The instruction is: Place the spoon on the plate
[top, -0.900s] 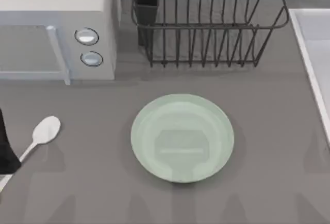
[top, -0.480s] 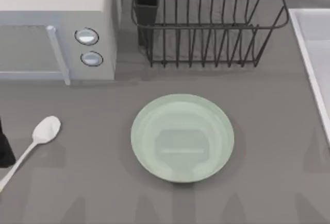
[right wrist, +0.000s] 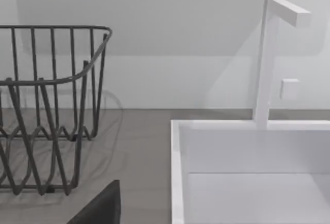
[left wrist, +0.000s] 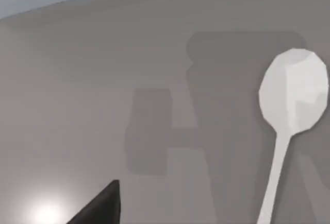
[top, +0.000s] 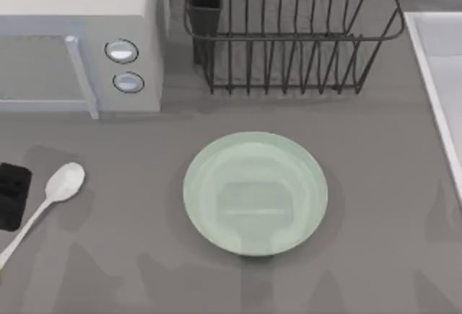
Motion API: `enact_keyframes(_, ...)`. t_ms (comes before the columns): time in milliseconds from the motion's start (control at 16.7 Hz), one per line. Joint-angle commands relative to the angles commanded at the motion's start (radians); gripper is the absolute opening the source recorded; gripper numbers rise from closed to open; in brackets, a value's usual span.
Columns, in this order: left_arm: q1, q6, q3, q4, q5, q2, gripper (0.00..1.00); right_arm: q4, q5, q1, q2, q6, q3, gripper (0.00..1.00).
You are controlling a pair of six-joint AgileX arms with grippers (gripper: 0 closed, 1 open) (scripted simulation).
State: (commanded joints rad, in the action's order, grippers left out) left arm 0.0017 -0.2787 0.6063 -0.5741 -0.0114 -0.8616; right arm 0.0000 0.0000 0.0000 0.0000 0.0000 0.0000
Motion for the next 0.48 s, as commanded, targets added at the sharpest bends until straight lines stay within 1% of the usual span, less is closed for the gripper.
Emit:
enact_keyframes(240,-0.004,-0.108,0.205,-0.233,0.002,-0.397,1.00,0.000,0.000,0.000,0.000,0.000,0.000,1.00)
enact_keyframes(480,-0.008,-0.187,0.364,-0.403,0.005,-0.636,1.00,0.000,0.000,0.000,0.000,0.000,0.000,1.00)
